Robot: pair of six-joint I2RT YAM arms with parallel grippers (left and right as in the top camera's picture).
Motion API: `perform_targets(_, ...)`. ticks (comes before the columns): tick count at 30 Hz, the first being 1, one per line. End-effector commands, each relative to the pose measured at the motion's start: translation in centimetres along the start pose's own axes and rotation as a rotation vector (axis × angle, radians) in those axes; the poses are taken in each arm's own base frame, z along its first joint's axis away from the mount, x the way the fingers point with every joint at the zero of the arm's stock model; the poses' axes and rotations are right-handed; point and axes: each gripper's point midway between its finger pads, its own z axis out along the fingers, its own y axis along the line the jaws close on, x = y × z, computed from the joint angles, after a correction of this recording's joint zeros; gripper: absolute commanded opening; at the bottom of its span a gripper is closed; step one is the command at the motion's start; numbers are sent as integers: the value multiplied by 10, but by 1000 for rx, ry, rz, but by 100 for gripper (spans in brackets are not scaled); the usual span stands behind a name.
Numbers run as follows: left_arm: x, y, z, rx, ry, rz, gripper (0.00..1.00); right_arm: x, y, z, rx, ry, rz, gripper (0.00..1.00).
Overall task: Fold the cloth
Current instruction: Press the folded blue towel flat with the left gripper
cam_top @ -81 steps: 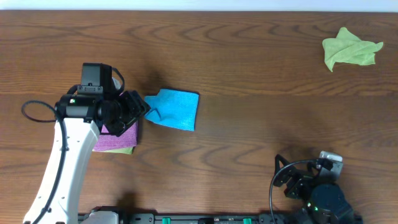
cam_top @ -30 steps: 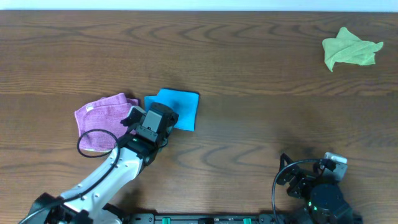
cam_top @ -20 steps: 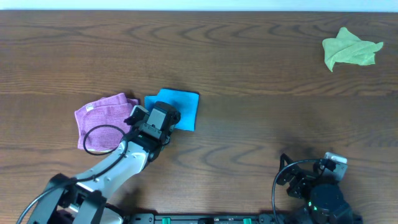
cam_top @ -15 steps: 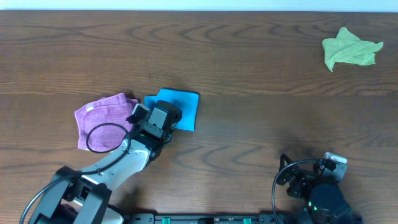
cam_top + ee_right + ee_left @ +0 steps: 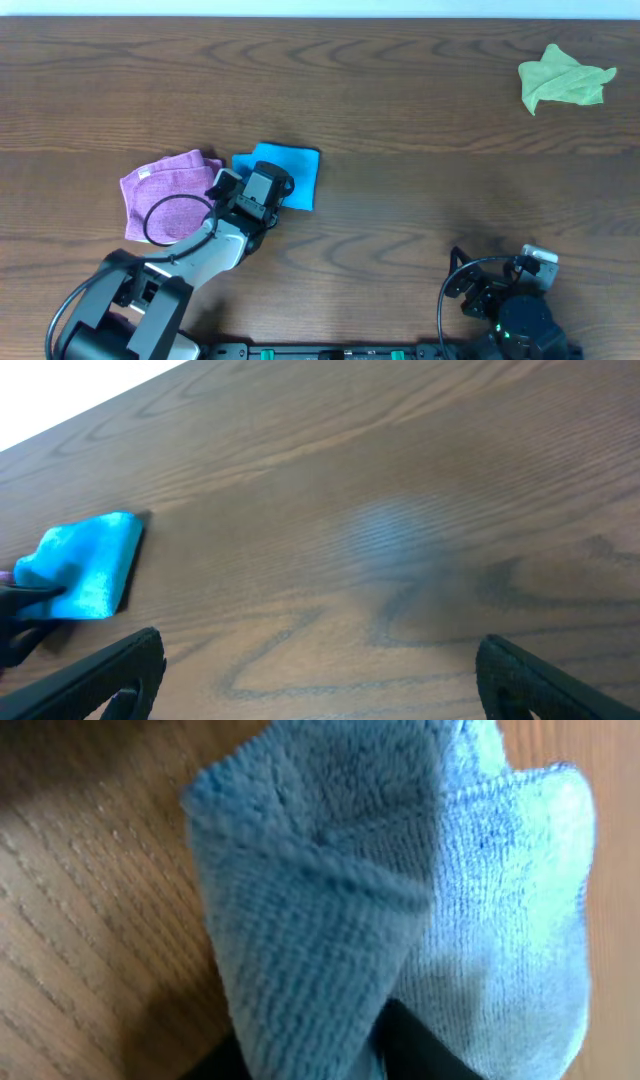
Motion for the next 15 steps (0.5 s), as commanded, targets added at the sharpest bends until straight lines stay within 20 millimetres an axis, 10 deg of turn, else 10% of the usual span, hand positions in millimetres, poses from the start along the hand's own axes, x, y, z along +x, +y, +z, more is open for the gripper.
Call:
perform_targets(1, 4, 22, 10, -69, 9, 29, 19, -2, -3, -1, 13, -16, 22, 99)
perform_targets(3, 7, 22, 12, -67, 24, 56, 6, -2, -3, -1, 13, -16, 22, 99)
perform_targets(15, 13, -21, 6, 59, 61, 323, 6, -2, -3, -1, 13, -16, 22, 99)
